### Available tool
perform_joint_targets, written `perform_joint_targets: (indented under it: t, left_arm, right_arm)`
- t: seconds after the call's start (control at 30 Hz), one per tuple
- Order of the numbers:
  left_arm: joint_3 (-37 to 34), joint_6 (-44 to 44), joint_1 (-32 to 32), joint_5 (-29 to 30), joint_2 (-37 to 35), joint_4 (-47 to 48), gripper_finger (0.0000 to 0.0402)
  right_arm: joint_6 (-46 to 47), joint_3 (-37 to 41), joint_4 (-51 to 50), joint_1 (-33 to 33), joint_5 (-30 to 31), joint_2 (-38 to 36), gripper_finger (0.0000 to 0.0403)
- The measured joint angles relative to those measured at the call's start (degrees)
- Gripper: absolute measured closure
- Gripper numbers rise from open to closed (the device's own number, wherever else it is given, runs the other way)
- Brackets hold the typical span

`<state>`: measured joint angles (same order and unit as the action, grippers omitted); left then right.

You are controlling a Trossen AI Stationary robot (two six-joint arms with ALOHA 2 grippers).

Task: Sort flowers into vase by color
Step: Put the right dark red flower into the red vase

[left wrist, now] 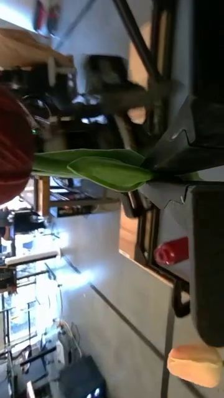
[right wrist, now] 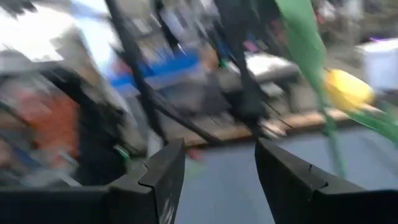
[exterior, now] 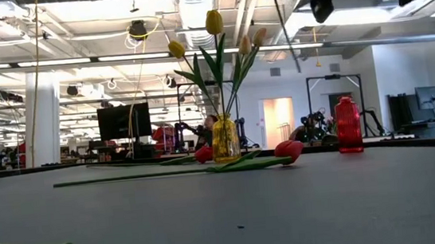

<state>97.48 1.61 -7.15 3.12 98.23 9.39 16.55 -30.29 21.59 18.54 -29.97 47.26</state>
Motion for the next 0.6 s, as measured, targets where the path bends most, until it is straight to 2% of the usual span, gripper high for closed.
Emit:
perform_joint_targets:
  t: [0.07, 0.13, 0.4, 0.6]
  left_arm:
    - [0.0, -1.9, -0.2, -1.0, -0.2, 0.2, 0.0401]
    - [0.0, -3.1, -0.3, -1.5, -0.2, 0.5, 0.0401]
    - [0.0, -5.2, -0.3, -3.7, -0.3, 0.7, 0.0401]
    - [0.0, -6.2, -0.3, -4.4, -0.3, 0.3, 0.0401]
  right_arm:
    - [-6.5, -3.3, -8.4, -0.3, 3.0, 0.9, 0.0182]
    - [-9.8, -5.8, -11.4, -0.9, 5.5, 1.9, 0.0179]
    - [-16.4, -9.0, -12.3, -3.0, 11.7, 5.5, 0.0172]
    - [-17.1, -10.3, -12.1, -4.2, 13.8, 8.5, 0.0175]
